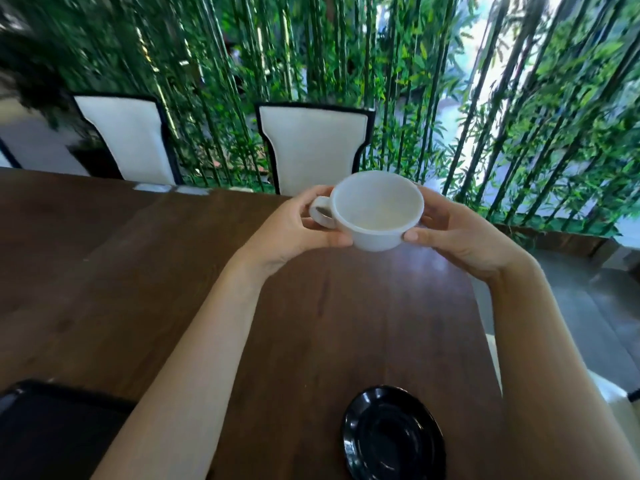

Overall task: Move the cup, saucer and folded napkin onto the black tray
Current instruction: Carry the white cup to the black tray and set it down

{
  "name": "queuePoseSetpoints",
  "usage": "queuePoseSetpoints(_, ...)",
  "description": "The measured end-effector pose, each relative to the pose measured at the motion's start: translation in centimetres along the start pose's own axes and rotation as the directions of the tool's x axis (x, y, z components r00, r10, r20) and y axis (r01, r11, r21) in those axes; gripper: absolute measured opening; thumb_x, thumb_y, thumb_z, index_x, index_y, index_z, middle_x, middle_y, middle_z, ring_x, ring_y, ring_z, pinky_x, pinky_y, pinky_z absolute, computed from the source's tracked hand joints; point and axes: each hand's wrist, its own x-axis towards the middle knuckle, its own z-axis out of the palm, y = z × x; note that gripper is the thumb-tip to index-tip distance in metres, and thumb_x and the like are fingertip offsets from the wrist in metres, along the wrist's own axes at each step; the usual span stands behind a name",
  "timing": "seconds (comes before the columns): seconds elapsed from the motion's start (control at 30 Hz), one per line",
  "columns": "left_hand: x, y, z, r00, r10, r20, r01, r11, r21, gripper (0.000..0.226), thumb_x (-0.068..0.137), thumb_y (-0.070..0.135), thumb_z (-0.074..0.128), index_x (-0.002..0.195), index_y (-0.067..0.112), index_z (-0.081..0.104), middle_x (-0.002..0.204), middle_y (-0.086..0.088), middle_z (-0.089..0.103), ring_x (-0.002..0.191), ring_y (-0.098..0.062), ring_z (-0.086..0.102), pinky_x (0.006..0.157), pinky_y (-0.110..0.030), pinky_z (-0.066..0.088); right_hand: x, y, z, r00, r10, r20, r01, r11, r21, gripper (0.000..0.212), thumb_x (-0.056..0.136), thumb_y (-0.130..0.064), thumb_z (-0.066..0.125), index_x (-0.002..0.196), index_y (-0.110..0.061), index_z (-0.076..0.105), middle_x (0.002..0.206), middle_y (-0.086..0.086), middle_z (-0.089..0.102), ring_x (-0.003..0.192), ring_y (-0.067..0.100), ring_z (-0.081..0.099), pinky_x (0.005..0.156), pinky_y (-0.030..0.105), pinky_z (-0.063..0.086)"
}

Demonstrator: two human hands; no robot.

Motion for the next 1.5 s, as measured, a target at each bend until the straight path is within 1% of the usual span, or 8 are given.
queuePoseSetpoints(0.17, -3.9, 3.9, -3.1, 0.996, 0.025, -0.090, -0.025, 1.000, 0.006, 0.065, 0.055, 0.022, 0.085, 0.114, 0.032, 0.059, 0.108, 0.013, 0.068, 0.101, -0.007, 0.064, 0.078, -0.023, 0.054, 1.8, -4.2, 3.2, 0.993, -0.073, 0.096, 0.072, 0.997, 0.008, 0.065, 0.068, -0.021, 0.075, 0.128, -0.033, 0.053, 0.129, -0.010, 0.061, 0.120, 0.009, 0.056, 0.089, 0.017, 0.049)
queuePoseSetpoints(0.27, -6.4, 5.5, -5.4, 0.990, 0.020, -0.138, -0.017, 1.000, 0.021, 0.075, 0.055, 0.023, 0.086, 0.123, 0.023, 0.054, 0.118, 0.002, 0.064, 0.104, -0.011, 0.063, 0.080, -0.025, 0.055, 2.9, -5.9, 5.7, 0.986, -0.096, 0.137, 0.098, 0.995, -0.013, 0.062, 0.070, -0.023, 0.077, 0.126, -0.035, 0.055, 0.127, -0.010, 0.063, 0.119, 0.009, 0.057, 0.089, 0.018, 0.049)
queuePoseSetpoints(0.43, -10.8, 7.0, -9.4, 0.974, 0.013, -0.225, -0.002, 0.999, 0.047, 0.082, 0.049, 0.030, 0.088, 0.123, 0.025, 0.054, 0.119, 0.000, 0.064, 0.107, -0.013, 0.062, 0.086, -0.032, 0.054, 4.9, -8.4, 10.4, 0.969, -0.120, 0.216, 0.134, 0.990, -0.052, 0.061, 0.073, -0.019, 0.075, 0.129, -0.033, 0.054, 0.126, -0.008, 0.064, 0.119, 0.011, 0.057, 0.090, 0.020, 0.049)
queuePoseSetpoints(0.57, -14.6, 7.8, -13.1, 0.964, 0.022, -0.266, -0.007, 0.998, 0.056, 0.079, 0.052, 0.026, 0.087, 0.123, 0.023, 0.055, 0.118, -0.001, 0.065, 0.106, -0.015, 0.064, 0.083, -0.029, 0.055, 6.5, -10.1, 15.1, 0.955, -0.128, 0.267, 0.154, 0.985, -0.076, 0.055, 0.074, -0.017, 0.071, 0.122, -0.040, 0.057, 0.124, -0.015, 0.064, 0.115, 0.005, 0.059, 0.087, 0.016, 0.050)
queuePoseSetpoints(0.83, -24.4, 8.1, -20.7, 0.923, 0.001, -0.385, 0.043, 0.993, 0.107, 0.077, 0.049, 0.034, 0.088, 0.119, 0.028, 0.058, 0.117, 0.005, 0.065, 0.108, -0.013, 0.062, 0.091, -0.038, 0.052, 10.1, -10.8, 26.8, 0.913, -0.116, 0.392, 0.144, 0.989, -0.043, 0.065, 0.070, -0.025, 0.077, 0.129, -0.039, 0.052, 0.130, -0.011, 0.060, 0.119, 0.010, 0.056, 0.097, 0.031, 0.047)
queuePoseSetpoints(1.03, -31.8, 6.0, -26.3, 0.865, -0.060, -0.497, 0.147, 0.980, 0.138, 0.077, 0.048, 0.035, 0.089, 0.118, 0.029, 0.058, 0.120, 0.005, 0.063, 0.109, -0.012, 0.061, 0.093, -0.041, 0.051, 12.0, -9.7, 36.2, 0.868, -0.087, 0.488, 0.093, 0.996, 0.013, 0.071, 0.066, -0.028, 0.080, 0.129, -0.042, 0.050, 0.132, -0.011, 0.057, 0.119, 0.012, 0.056, 0.096, 0.032, 0.049)
queuePoseSetpoints(1.37, -39.9, -2.1, -30.4, 0.758, -0.211, -0.618, 0.303, 0.952, 0.048, 0.072, 0.056, 0.024, 0.087, 0.120, 0.030, 0.054, 0.115, 0.014, 0.061, 0.101, 0.000, 0.060, 0.081, -0.024, 0.053, 13.6, -3.3, 47.4, 0.785, -0.001, 0.619, -0.018, 1.000, 0.025, 0.071, 0.067, -0.016, 0.078, 0.127, -0.042, 0.050, 0.126, -0.018, 0.059, 0.118, 0.007, 0.055, 0.086, 0.021, 0.052)
queuePoseSetpoints(1.5, -41.5, -7.0, -29.9, 0.710, -0.290, -0.641, 0.353, 0.935, -0.033, 0.074, 0.056, 0.018, 0.088, 0.120, 0.030, 0.051, 0.112, 0.017, 0.058, 0.099, 0.004, 0.058, 0.077, -0.017, 0.050, 13.4, 1.2, 50.1, 0.759, 0.063, 0.648, -0.073, 0.997, -0.012, 0.074, 0.071, -0.011, 0.076, 0.132, -0.038, 0.045, 0.134, -0.009, 0.052, 0.123, 0.011, 0.049, 0.092, 0.029, 0.049)
